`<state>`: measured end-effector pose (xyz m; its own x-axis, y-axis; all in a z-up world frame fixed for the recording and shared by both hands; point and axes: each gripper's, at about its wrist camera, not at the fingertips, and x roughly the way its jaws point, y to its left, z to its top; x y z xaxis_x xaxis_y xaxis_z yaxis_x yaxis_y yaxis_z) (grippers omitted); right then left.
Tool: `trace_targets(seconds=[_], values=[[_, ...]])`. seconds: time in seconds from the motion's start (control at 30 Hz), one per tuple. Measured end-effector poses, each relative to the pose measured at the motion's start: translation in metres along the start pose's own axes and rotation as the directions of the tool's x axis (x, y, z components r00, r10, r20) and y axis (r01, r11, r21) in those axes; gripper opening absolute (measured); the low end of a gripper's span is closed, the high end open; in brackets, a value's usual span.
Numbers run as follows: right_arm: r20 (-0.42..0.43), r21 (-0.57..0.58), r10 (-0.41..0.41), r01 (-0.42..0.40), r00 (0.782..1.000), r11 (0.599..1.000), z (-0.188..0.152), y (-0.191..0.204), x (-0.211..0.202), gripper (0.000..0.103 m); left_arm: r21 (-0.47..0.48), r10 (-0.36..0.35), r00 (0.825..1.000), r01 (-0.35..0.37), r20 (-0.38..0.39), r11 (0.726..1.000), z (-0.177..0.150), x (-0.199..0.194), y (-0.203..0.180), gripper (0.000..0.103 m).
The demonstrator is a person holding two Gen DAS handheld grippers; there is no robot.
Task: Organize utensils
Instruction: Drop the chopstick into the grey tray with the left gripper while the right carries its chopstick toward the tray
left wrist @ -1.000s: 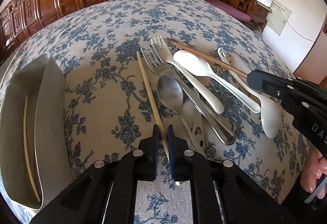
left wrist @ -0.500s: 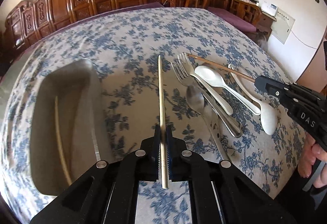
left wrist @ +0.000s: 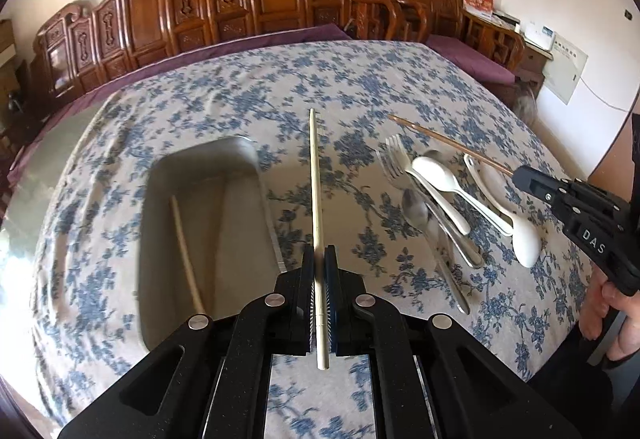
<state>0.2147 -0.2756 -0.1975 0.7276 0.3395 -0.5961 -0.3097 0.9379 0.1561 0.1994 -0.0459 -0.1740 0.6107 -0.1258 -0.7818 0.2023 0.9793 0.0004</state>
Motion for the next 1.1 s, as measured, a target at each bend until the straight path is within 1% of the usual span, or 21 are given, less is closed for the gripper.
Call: trace_targets(seconds=[0.2,0.33,0.57,0.7,0.87,1.1], values=[[0.024,-0.028,0.037,-0.036,0.999,0.999,0.003,0.019,-0.007,0.006,-0.023,0.032,0.999,-0.032,0.0,0.999,0.001,-0.008,0.023,0.004],[0.026,-0.05,0.055,-0.054,0.998,0.997,0.003,0.032,-0.008,0.006,-0.033,0.056,0.998,-0.056,-0.004,0.998,0.001,-0.01,0.038,0.004],[0.015,-0.063,0.057,-0.056,0.998,0.996,0.001,0.038,-0.006,0.006,-0.059,0.087,0.994,-0.091,-0.061,0.994,-0.003,0.008,0.071,0.004],[0.004,-0.066,0.052,-0.051,0.999,0.996,0.0,0.038,-0.003,0.006,-0.091,0.083,0.993,-0.091,-0.086,0.992,-0.009,0.022,0.085,0.004],[-0.012,-0.076,0.048,-0.049,0.999,0.996,-0.004,0.039,0.001,0.006,-0.134,0.06,0.993,-0.074,-0.105,0.988,-0.018,0.036,0.097,0.004],[-0.028,-0.083,0.042,-0.045,0.999,0.996,-0.005,0.044,0.001,0.006,-0.157,0.053,0.992,-0.071,-0.114,0.985,-0.02,0.046,0.105,0.004]])
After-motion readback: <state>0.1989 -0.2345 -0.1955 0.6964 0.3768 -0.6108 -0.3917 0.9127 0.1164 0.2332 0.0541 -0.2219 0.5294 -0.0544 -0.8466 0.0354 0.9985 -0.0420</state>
